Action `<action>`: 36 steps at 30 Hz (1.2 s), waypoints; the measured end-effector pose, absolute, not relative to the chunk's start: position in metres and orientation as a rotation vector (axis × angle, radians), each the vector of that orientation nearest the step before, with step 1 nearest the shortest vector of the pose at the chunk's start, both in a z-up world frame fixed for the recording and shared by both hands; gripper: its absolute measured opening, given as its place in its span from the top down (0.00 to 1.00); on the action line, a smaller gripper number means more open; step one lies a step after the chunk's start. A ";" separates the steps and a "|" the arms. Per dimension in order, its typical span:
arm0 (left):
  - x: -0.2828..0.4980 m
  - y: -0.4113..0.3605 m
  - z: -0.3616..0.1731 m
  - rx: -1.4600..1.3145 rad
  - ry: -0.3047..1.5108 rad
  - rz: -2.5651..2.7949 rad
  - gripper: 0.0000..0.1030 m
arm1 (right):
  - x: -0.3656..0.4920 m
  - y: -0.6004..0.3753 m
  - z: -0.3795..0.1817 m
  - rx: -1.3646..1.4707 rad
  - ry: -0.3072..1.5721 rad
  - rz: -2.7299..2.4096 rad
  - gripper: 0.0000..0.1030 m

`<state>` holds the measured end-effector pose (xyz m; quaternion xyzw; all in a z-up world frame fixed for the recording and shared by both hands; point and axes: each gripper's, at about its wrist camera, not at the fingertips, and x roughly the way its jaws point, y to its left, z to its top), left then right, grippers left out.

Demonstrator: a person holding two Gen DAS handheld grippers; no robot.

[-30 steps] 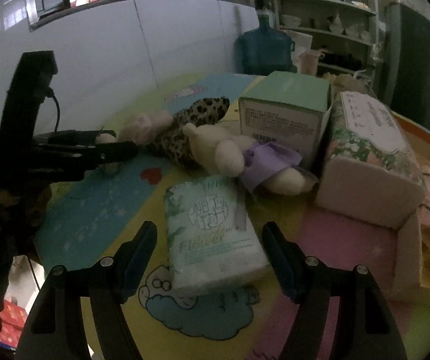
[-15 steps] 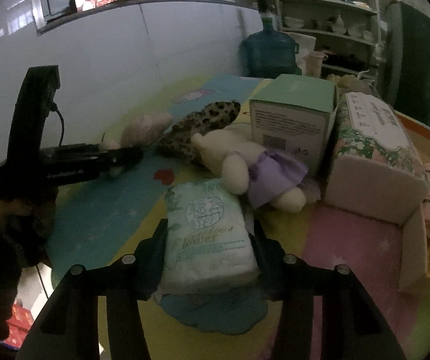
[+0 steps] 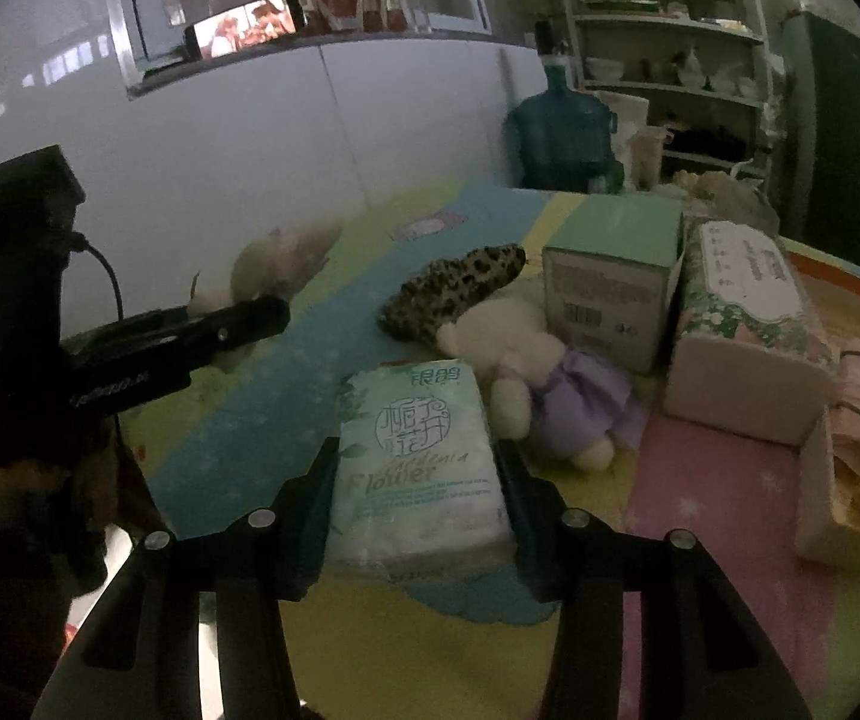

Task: Organize soft objects
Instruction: 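Grasp the pink bunny plush with the left tool while the right tool grasps the Flower tissue pack, then carry the bunny plush and tissue pack into the tray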

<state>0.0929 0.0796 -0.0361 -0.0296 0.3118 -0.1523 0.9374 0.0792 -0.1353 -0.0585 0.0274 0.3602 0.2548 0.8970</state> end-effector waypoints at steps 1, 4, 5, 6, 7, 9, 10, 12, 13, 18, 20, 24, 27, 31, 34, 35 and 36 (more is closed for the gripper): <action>0.090 0.076 -0.033 -0.065 0.630 -0.318 0.56 | 0.078 -0.137 -0.057 0.062 0.741 0.525 0.51; 0.081 0.065 -0.026 -0.077 0.610 -0.334 0.56 | 0.072 -0.146 -0.051 0.082 0.722 0.508 0.51; 0.079 0.060 -0.024 -0.080 0.605 -0.339 0.56 | 0.071 -0.149 -0.049 0.087 0.716 0.501 0.51; 0.077 0.054 -0.021 -0.081 0.599 -0.350 0.56 | 0.069 -0.152 -0.047 0.092 0.711 0.493 0.51; 0.073 0.050 -0.018 -0.082 0.594 -0.357 0.56 | 0.068 -0.156 -0.045 0.098 0.706 0.486 0.51; 0.070 0.039 -0.013 -0.080 0.581 -0.376 0.56 | 0.064 -0.166 -0.041 0.107 0.692 0.464 0.51; 0.068 0.033 -0.010 -0.078 0.576 -0.388 0.56 | 0.062 -0.172 -0.039 0.112 0.685 0.452 0.51; 0.066 0.020 -0.005 -0.072 0.568 -0.412 0.56 | 0.059 -0.183 -0.037 0.121 0.674 0.432 0.51; 0.066 0.015 -0.004 -0.069 0.565 -0.422 0.56 | 0.057 -0.188 -0.035 0.125 0.668 0.423 0.51; 0.067 -0.020 0.005 -0.055 0.554 -0.483 0.56 | 0.048 -0.217 -0.029 0.145 0.634 0.362 0.51; 0.069 -0.033 0.007 -0.050 0.550 -0.507 0.56 | 0.044 -0.231 -0.026 0.151 0.621 0.331 0.51; 0.073 -0.065 0.010 -0.043 0.544 -0.555 0.56 | 0.037 -0.261 -0.022 0.171 0.598 0.276 0.51; 0.076 -0.087 0.011 -0.037 0.543 -0.585 0.56 | 0.034 -0.284 -0.018 0.185 0.578 0.232 0.51; 0.080 -0.114 0.013 -0.035 0.543 -0.611 0.56 | 0.031 -0.317 -0.015 0.193 0.549 0.161 0.51; 0.086 -0.132 0.012 -0.034 0.548 -0.620 0.56 | 0.029 -0.339 -0.015 0.211 0.535 0.132 0.51; 0.088 -0.137 0.012 -0.034 0.550 -0.622 0.56 | 0.029 -0.347 -0.014 0.217 0.531 0.121 0.51; 0.090 -0.144 0.012 -0.034 0.553 -0.624 0.56 | 0.029 -0.354 -0.015 0.221 0.527 0.110 0.51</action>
